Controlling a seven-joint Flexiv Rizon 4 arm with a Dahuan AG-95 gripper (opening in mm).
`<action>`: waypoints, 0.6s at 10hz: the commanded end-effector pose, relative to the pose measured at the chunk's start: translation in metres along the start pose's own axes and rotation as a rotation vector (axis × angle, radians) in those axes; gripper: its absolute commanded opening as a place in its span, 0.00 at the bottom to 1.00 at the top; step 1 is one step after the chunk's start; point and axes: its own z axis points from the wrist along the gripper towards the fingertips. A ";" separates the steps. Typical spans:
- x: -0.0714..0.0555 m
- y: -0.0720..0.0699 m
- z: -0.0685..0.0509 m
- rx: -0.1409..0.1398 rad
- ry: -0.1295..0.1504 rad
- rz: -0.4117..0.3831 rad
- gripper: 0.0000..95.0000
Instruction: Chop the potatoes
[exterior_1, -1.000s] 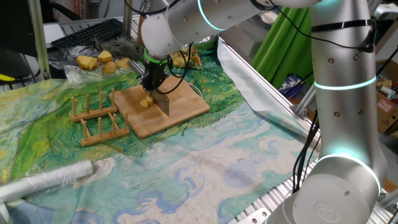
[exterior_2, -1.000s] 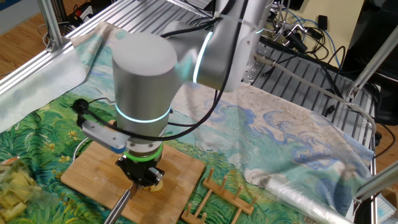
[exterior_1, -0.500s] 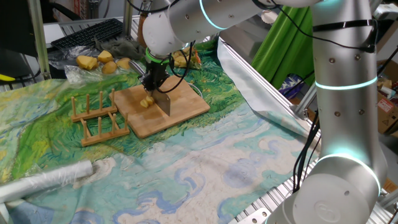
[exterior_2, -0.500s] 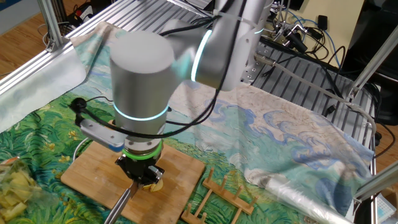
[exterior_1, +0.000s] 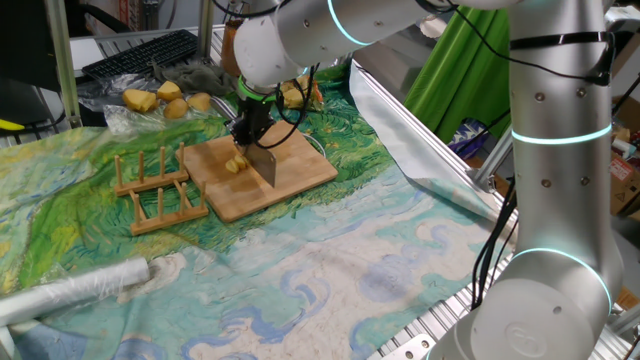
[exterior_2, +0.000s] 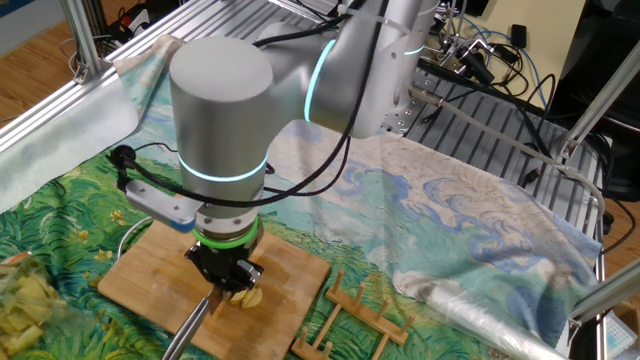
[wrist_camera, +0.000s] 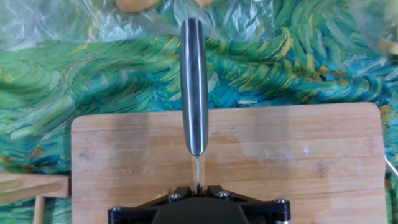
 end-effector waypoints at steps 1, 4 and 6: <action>0.002 0.000 -0.002 0.006 -0.034 -0.006 0.00; 0.003 0.001 0.000 0.008 -0.042 0.005 0.00; 0.003 0.002 0.002 -0.024 -0.035 0.054 0.00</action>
